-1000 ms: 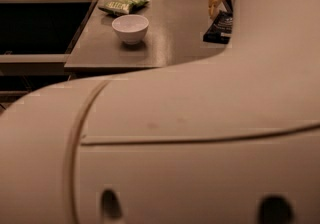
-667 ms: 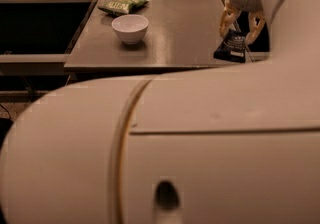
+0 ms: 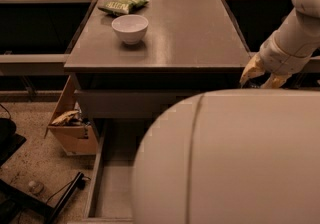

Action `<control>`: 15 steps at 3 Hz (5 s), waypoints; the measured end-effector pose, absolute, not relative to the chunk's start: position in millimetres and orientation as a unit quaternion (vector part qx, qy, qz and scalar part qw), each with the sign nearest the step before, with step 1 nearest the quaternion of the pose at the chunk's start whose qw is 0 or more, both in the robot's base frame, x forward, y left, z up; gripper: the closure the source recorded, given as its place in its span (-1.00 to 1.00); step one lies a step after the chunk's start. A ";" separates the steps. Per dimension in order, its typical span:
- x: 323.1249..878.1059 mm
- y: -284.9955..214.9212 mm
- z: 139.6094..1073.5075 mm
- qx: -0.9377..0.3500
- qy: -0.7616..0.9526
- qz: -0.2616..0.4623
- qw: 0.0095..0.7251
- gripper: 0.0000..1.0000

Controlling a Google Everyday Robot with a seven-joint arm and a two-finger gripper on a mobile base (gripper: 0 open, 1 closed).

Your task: Place rxbar blueberry into top drawer

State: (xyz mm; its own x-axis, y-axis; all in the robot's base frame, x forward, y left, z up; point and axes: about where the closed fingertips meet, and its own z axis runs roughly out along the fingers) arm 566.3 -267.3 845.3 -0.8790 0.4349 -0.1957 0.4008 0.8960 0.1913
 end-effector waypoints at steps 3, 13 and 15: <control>541.0 -315.6 751.0 0.223 0.960 0.151 0.072 1.00; 545.6 -193.6 471.7 0.115 0.934 0.334 0.050 1.00; 545.1 -131.1 438.5 0.092 0.944 0.310 0.074 0.46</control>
Offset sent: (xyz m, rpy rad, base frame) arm -0.0180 -0.0818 -0.1342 0.2587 0.0966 0.0294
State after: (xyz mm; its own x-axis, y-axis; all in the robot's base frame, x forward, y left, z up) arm 545.1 -131.1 438.5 -0.9724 0.2184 -0.0822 0.1272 0.7913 0.5981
